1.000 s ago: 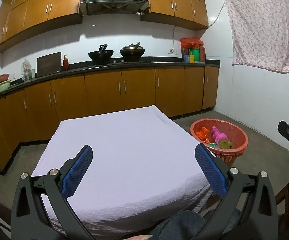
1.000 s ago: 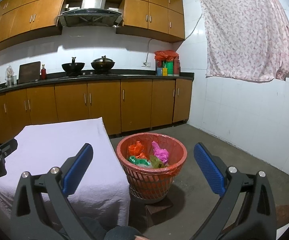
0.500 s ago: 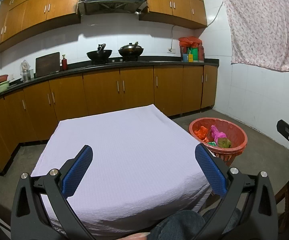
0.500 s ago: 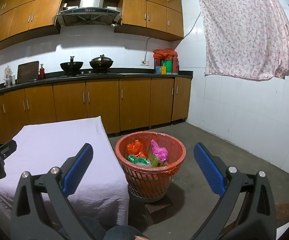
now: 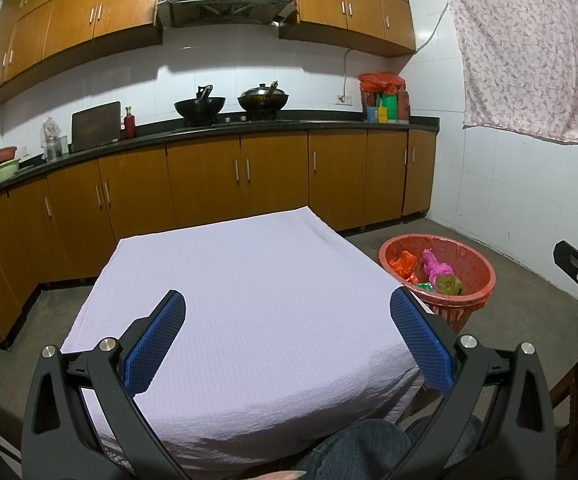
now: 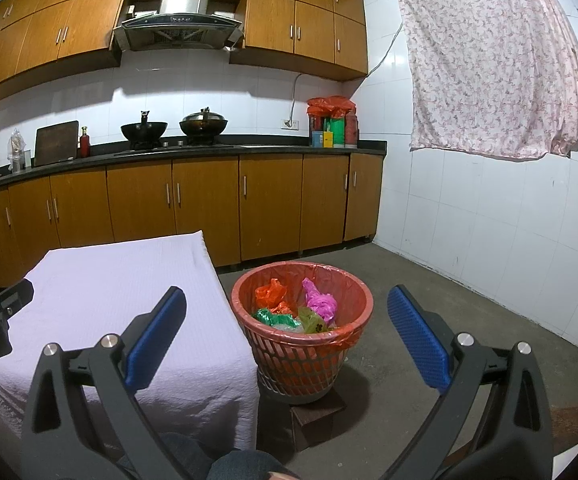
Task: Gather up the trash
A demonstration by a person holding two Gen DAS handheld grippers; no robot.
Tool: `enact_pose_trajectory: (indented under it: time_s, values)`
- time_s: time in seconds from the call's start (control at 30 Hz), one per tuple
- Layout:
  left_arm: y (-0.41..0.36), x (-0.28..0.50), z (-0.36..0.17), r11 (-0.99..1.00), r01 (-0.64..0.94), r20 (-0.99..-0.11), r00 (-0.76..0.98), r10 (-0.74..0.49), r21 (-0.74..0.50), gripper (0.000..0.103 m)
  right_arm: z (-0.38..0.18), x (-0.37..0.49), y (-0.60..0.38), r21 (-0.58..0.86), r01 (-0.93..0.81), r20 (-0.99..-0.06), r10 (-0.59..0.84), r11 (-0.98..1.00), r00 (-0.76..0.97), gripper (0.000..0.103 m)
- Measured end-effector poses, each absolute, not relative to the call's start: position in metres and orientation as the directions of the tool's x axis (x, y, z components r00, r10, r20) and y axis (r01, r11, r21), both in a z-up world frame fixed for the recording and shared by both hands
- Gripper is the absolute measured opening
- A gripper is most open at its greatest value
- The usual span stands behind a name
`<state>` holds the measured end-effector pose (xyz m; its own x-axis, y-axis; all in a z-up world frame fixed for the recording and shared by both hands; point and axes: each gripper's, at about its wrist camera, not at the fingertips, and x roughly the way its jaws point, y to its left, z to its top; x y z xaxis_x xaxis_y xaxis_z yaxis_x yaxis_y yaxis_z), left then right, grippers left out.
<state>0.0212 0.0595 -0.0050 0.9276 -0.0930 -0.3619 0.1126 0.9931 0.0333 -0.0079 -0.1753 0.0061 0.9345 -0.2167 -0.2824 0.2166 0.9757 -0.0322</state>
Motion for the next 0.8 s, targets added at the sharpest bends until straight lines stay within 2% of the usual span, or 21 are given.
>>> enact_pose_trajectory:
  time_s: [0.8]
  values:
    - [0.0586, 0.0196, -0.0057, 0.993, 0.112, -0.362, 0.928, -0.093, 0.034, 0.101, 0.0072, -0.0081, -0.1755, -0.032, 0.217, -0.282, -0.217, 0.976, 0.934, 0.099]
